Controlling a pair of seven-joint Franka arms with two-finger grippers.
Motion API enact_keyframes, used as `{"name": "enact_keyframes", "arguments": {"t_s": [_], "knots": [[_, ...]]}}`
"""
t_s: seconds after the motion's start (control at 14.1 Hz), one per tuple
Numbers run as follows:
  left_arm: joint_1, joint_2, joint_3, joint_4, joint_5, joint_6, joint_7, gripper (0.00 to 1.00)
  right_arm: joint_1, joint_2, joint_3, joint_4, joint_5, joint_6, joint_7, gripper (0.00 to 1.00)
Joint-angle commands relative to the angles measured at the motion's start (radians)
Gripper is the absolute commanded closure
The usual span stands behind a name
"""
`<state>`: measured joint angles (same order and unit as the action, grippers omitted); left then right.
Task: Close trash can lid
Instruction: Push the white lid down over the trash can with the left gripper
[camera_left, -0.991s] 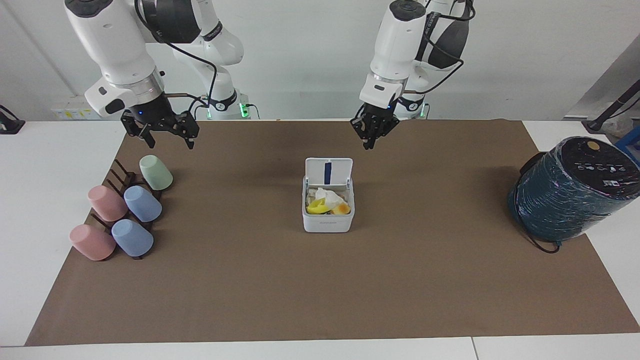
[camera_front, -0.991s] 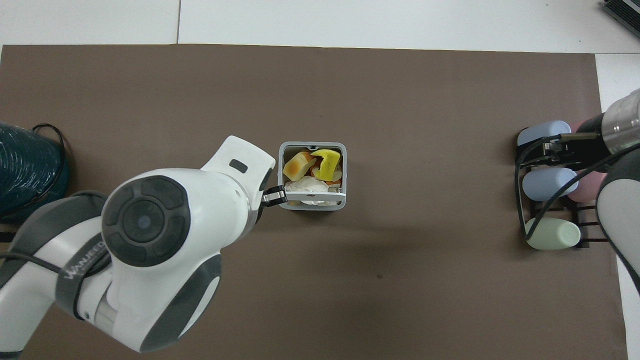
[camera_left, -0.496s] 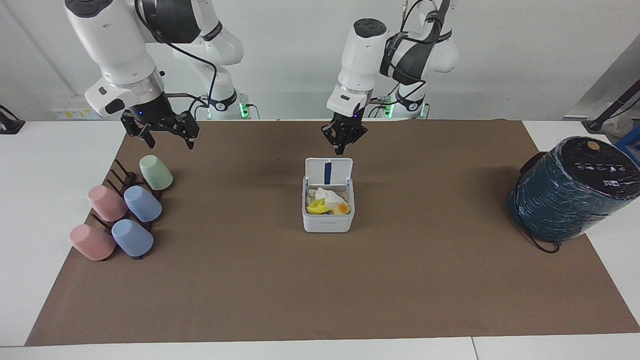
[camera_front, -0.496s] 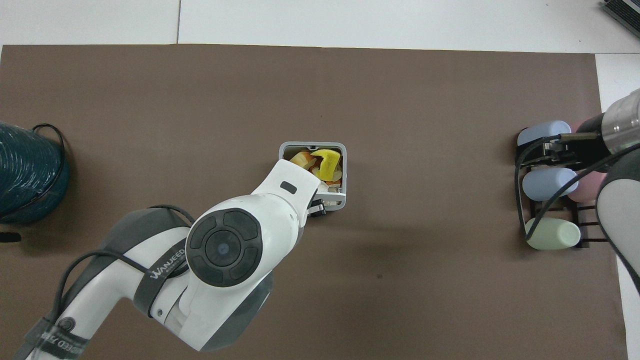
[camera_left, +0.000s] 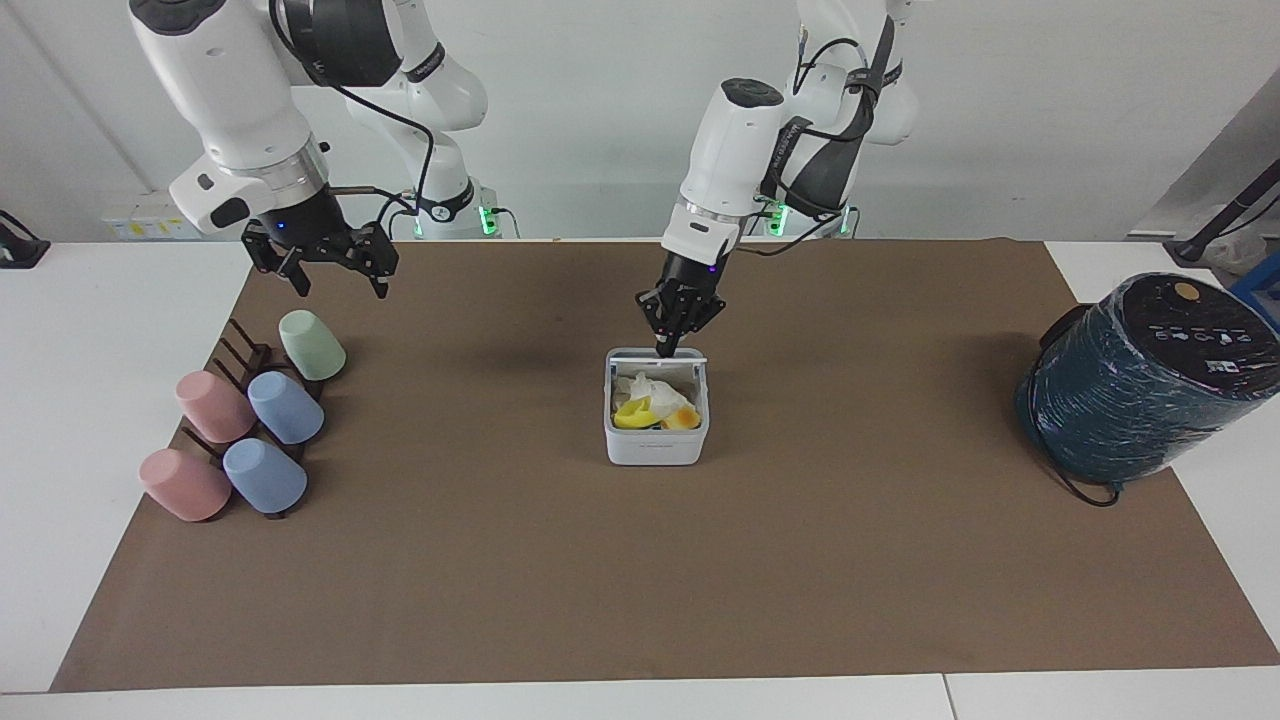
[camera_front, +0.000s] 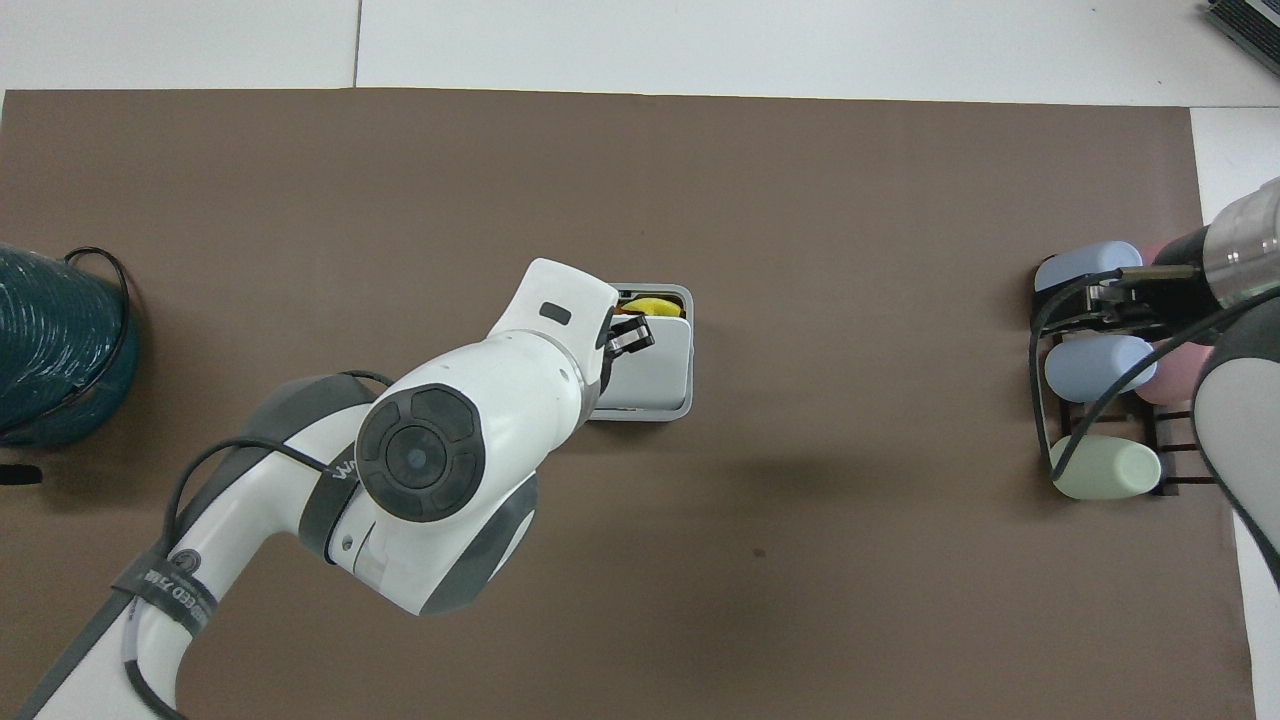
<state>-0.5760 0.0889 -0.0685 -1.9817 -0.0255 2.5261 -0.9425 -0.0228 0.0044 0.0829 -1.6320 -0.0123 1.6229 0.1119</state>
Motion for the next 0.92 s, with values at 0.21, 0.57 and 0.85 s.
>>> {"name": "enact_keyframes", "arguments": {"t_s": [0.21, 0.57, 0.85], "knots": [[0.028, 0.069, -0.002, 0.017, -0.008, 0.092, 0.001, 0.91, -0.014, -0.009, 0.008, -0.011, 0.006, -0.006, -0.020, 0.00], [0.024, 0.181, -0.001, 0.070, -0.007, 0.144, -0.006, 0.91, -0.014, -0.009, 0.009, -0.011, 0.006, -0.006, -0.020, 0.00], [0.021, 0.222, -0.001, 0.077, -0.004, 0.151, 0.001, 0.91, -0.014, -0.009, 0.008, -0.011, 0.006, -0.006, -0.020, 0.00]]}}
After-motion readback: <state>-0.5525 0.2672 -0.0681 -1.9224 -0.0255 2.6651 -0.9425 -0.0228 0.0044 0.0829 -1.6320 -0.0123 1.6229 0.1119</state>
